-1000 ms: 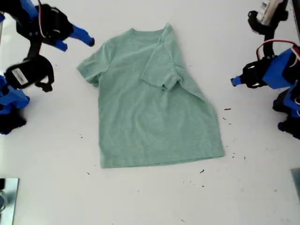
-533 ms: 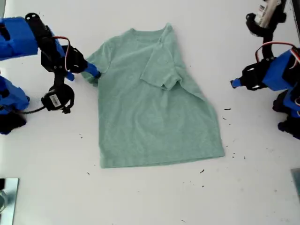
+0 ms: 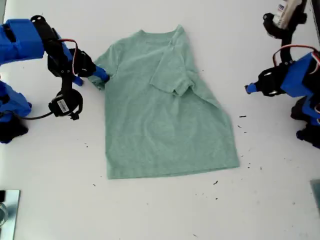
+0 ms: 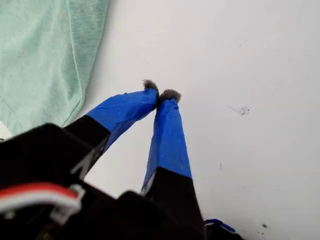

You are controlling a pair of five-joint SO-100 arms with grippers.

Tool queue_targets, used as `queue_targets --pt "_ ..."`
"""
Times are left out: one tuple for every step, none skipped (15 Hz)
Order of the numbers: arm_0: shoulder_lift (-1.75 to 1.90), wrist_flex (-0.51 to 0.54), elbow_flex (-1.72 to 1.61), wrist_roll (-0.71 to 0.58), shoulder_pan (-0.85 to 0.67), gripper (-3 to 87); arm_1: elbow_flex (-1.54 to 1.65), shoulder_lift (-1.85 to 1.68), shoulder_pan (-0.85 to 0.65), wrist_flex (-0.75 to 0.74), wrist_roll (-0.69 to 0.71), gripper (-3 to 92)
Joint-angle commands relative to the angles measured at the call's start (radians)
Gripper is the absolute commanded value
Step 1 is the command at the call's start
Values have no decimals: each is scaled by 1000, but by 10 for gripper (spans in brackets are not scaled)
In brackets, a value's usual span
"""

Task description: Fold t shirt

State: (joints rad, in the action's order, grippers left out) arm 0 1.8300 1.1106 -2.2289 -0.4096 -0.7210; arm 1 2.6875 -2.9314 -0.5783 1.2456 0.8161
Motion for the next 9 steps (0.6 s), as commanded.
queue_targets --pt "110 41 26 -17 -43 294 -18 -15 -3 2 -2 25" --pt "115 44 32 -31 -64 294 -17 -15 -5 2 0 25" --pt "104 31 25 -43 -80 289 -17 -14 -5 2 -3 25" --pt "61 -6 6 -55 -106 259 -17 -15 -2 2 -6 25" --pt "-9 -77 -18 -74 -132 223 -14 -15 2 2 -9 25" --pt "-107 -138 -21 -86 -149 211 -12 -17 3 2 -9 25" --pt "-202 -196 -15 -95 -160 200 -12 -20 3 2 -11 25" --pt "-273 -210 11 -101 -156 130 -14 -25 5 5 -11 25" --pt "-264 -216 21 -110 -127 31 -15 -29 5 6 -11 25"
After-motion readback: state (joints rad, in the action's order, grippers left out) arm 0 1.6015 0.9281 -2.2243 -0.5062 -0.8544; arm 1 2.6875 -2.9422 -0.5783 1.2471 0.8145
